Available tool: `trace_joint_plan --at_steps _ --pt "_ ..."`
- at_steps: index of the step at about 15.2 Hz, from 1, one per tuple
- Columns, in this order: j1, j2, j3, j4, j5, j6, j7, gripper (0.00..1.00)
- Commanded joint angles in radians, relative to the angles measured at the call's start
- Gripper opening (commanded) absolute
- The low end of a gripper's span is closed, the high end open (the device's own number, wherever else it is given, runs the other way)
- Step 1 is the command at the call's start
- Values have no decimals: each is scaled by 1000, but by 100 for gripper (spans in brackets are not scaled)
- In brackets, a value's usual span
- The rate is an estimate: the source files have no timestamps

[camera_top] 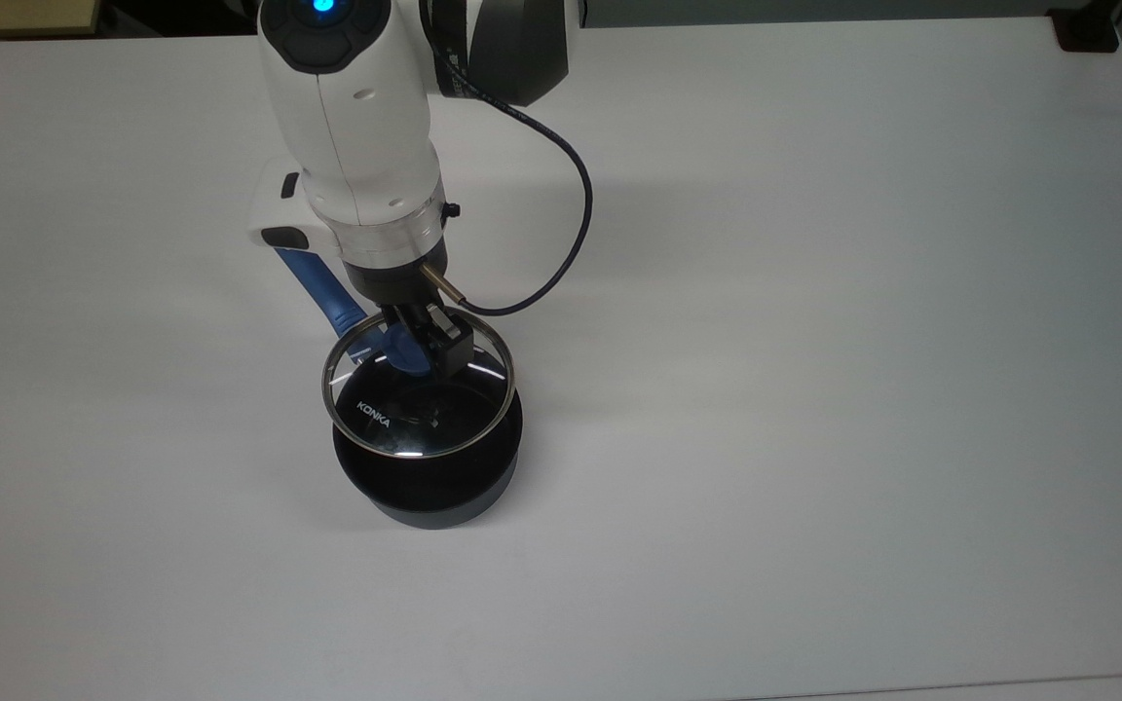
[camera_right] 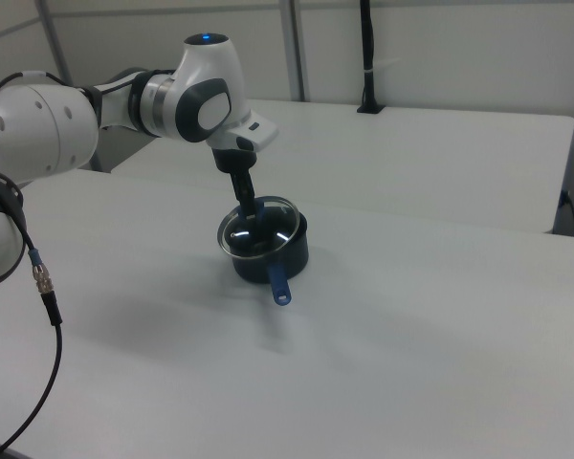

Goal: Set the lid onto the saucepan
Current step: 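Lower the lid onto the saucepan rim and settle it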

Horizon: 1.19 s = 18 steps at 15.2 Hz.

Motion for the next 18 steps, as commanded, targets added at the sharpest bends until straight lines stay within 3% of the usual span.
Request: trace_joint_plan --at_steps 1,18 --pt "12 11 -12 14 10 36 45 46" --pt "10 37 -12 18 12 92 120 47"
